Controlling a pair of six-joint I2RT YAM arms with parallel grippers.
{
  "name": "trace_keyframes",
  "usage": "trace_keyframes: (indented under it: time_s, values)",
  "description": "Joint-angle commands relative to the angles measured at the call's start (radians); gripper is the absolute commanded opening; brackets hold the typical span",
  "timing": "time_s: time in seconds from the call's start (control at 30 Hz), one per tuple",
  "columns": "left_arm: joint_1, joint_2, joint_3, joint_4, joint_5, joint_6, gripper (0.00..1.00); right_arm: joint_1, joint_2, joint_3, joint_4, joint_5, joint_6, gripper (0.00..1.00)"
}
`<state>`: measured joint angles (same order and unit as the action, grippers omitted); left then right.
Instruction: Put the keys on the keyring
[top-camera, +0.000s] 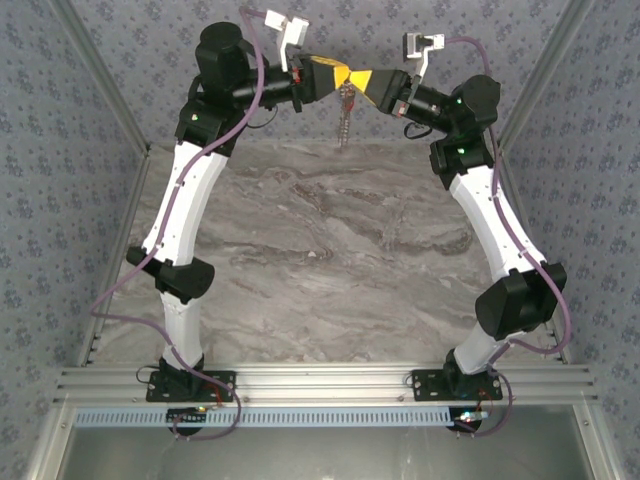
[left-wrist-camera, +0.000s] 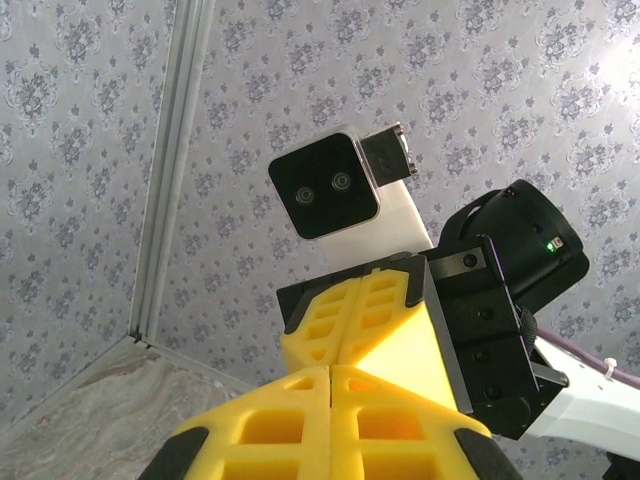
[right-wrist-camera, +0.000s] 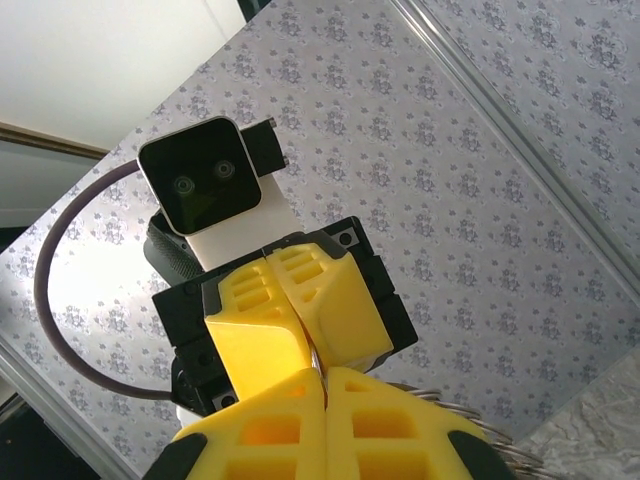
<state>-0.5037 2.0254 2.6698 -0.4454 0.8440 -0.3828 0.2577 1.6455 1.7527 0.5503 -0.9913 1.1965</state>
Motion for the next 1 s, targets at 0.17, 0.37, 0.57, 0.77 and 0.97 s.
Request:
trace_keyframes:
  time_s: [0.17,0.37,0.57,0.77,0.97]
  values:
    - [0.003,-0.032,0.022,-0.089,-0.021,0.111,0.33,-0.012,-0.045,-0.021,-0.11,-0.029,-0.094,0.0]
    - [0.034,-0.058,0.009,-0.207,-0.013,0.187,0.36,-0.017,-0.073,-0.038,-0.282,-0.032,-0.231,0.0]
    - [0.084,-0.223,-0.307,-0.12,-0.029,0.184,0.36,-0.015,-0.091,-0.051,-0.404,-0.023,-0.336,0.0]
    - [0.133,-0.457,-0.755,0.17,-0.086,0.11,0.46,-0.005,-0.096,-0.059,-0.466,-0.017,-0.388,0.0]
    - [0.143,-0.559,-0.931,0.222,-0.07,0.097,0.5,0.012,-0.096,-0.025,-0.65,-0.008,-0.537,0.0]
